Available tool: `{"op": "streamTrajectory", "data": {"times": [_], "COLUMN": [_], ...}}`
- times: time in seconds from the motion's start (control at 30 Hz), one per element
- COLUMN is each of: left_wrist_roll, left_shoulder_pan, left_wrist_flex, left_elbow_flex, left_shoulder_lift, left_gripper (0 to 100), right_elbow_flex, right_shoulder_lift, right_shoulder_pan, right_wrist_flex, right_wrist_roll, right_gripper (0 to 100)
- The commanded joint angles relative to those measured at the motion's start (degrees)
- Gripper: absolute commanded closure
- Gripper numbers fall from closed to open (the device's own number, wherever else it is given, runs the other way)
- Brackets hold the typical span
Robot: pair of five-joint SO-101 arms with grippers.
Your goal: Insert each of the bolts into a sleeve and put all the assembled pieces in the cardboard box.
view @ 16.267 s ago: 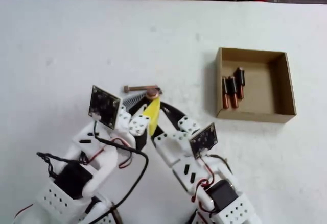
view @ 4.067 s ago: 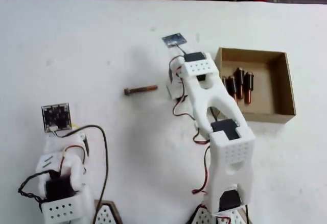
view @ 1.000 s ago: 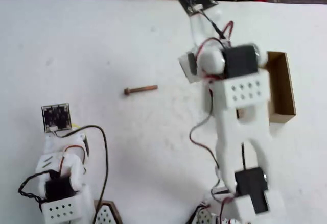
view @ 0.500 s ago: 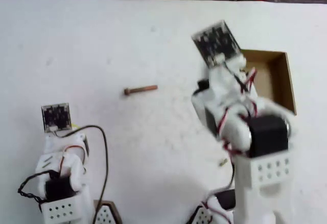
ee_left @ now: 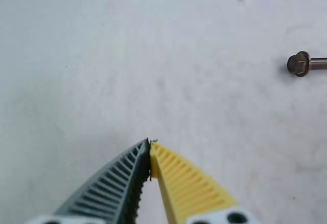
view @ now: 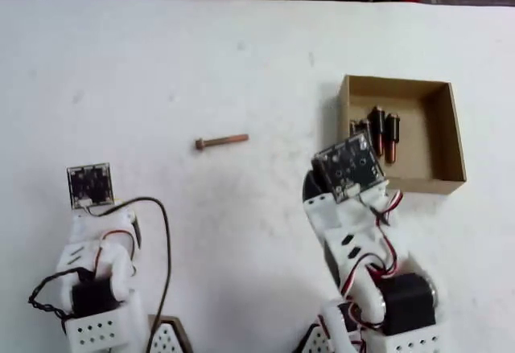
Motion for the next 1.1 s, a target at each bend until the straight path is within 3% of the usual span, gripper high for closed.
{"op": "streamTrajectory", "data": {"times": [0.0, 0.47, 0.67, 1.07], "left_wrist_roll": [-0.4, -0.4, -2.5, -4.1], "left_shoulder_pan": [1.3, 1.3, 5.1, 7.5], "left_wrist_flex": [0.1, 0.7, 9.2, 11.9], "left_elbow_flex": [-0.1, -0.8, -7.2, -17.5], "left_shoulder_lift": [-0.5, -0.5, -0.5, -0.5], "left_gripper": [98, 98, 98, 98], "right_elbow_flex": [3.0, 23.6, 25.1, 33.1], "right_shoulder_lift": [-3.6, -12.2, -16.8, -23.6], "right_shoulder_pan": [0.7, 0.7, 0.7, 0.7], "right_wrist_flex": [-2.9, -19.7, -20.0, -20.4], "right_wrist_roll": [0.2, -2.5, -5.5, -5.9], "right_gripper": [98.1, 98.1, 98.1, 98.1]}}
